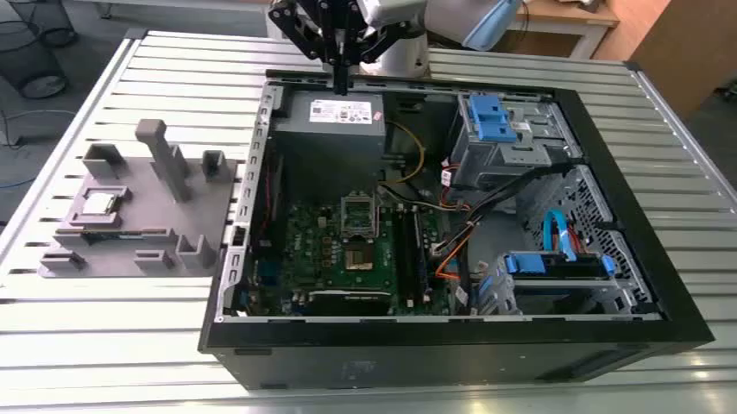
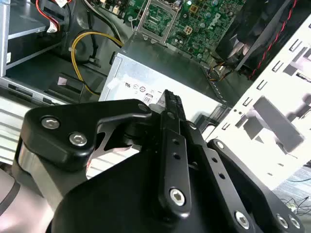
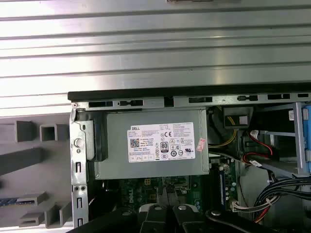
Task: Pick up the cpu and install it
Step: 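Reach for the cpu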
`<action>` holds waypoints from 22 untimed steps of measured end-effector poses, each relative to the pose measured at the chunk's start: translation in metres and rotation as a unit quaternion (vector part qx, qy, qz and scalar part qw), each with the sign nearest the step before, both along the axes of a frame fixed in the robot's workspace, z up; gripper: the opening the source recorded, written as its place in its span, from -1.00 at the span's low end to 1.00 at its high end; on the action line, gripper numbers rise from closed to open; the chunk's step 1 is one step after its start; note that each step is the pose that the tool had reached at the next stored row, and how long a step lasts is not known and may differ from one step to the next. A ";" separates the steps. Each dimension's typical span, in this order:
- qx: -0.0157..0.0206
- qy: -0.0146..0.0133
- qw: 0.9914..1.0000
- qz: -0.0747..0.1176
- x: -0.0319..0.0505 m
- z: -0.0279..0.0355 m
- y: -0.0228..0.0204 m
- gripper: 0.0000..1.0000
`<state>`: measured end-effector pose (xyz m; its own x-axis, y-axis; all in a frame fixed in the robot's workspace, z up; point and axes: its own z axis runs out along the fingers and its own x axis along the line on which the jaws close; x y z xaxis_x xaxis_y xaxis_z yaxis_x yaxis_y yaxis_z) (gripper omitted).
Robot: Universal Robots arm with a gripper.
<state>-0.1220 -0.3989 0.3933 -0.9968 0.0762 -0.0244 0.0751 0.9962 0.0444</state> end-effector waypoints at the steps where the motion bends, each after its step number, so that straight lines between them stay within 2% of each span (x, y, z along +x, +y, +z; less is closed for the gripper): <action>1: 0.000 0.000 1.000 0.000 0.0000 0.0000 0.0000 -0.79; 10: 0.000 0.000 1.000 0.000 -0.0021 0.0000 0.0000 -0.79; 22: 0.000 0.000 1.000 0.000 -0.0146 0.0000 0.0000 -0.79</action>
<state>-0.1366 -0.3990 0.3933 -0.9968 0.0763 -0.0244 0.0752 0.9962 0.0444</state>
